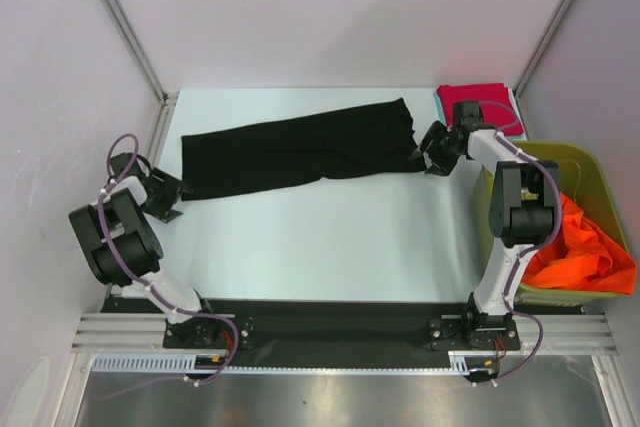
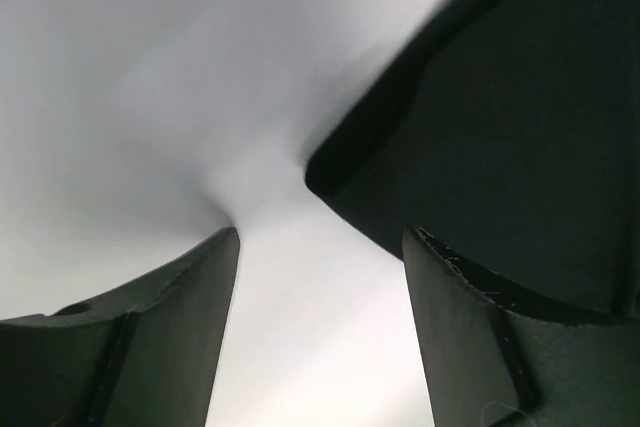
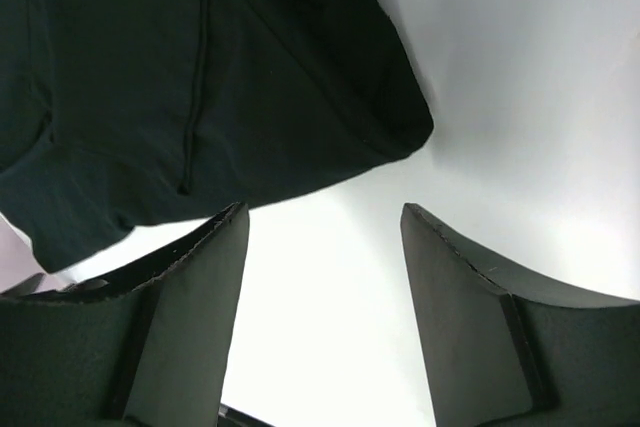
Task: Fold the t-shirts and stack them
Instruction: Fold the tshirt
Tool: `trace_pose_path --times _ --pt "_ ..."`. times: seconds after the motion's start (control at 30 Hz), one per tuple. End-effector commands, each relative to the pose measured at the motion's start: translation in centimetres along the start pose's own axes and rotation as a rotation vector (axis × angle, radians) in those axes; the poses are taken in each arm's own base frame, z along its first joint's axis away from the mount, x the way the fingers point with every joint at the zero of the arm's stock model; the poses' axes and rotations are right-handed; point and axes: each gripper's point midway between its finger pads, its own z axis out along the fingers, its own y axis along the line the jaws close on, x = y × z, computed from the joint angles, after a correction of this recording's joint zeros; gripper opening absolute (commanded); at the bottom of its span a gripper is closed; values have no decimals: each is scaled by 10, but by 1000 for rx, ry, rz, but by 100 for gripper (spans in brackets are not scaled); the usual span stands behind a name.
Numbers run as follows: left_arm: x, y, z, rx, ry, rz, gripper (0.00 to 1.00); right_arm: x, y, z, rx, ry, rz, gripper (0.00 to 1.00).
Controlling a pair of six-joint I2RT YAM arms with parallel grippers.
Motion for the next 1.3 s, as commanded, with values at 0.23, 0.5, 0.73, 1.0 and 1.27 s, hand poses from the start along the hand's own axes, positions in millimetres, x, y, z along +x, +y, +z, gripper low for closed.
trace_pose_path --times 0.23,0.5,0.73,1.0,1.27 --pt "-27 -11 26 22 -10 -38 64 -16 13 12 -38 -92 53 67" --pt "-27 -10 28 16 12 -19 29 -15 8 3 47 -112 40 66" --pt "-25 -6 30 -6 40 7 0 4 -6 2 87 -72 43 67" --pt "-27 11 19 -100 30 37 0 -9 -11 32 93 -109 87 55" --pt "-6 41 8 -238 66 -29 0 -51 -8 53 97 -263 49 0"
